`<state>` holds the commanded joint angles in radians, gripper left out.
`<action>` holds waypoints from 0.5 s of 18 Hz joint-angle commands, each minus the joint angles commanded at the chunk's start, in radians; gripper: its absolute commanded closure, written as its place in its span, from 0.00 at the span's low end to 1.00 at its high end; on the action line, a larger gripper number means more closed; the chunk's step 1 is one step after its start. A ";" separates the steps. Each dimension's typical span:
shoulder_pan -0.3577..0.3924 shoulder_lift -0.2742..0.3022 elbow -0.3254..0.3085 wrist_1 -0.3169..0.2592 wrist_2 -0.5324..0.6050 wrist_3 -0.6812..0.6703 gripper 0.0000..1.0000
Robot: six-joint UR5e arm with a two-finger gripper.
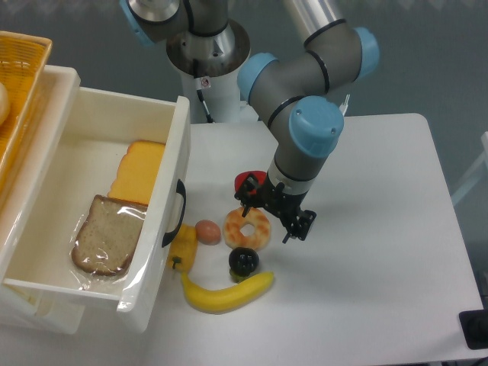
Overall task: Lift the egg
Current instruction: 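Move the open gripper down toward the food items beside the drawer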
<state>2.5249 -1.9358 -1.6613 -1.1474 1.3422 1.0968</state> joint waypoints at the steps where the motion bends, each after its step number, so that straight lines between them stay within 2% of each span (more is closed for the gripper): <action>1: 0.000 -0.006 0.000 0.000 0.000 0.009 0.00; 9: -0.020 -0.014 0.005 -0.003 0.000 0.300 0.00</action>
<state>2.5051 -1.9497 -1.6567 -1.1505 1.3422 1.3970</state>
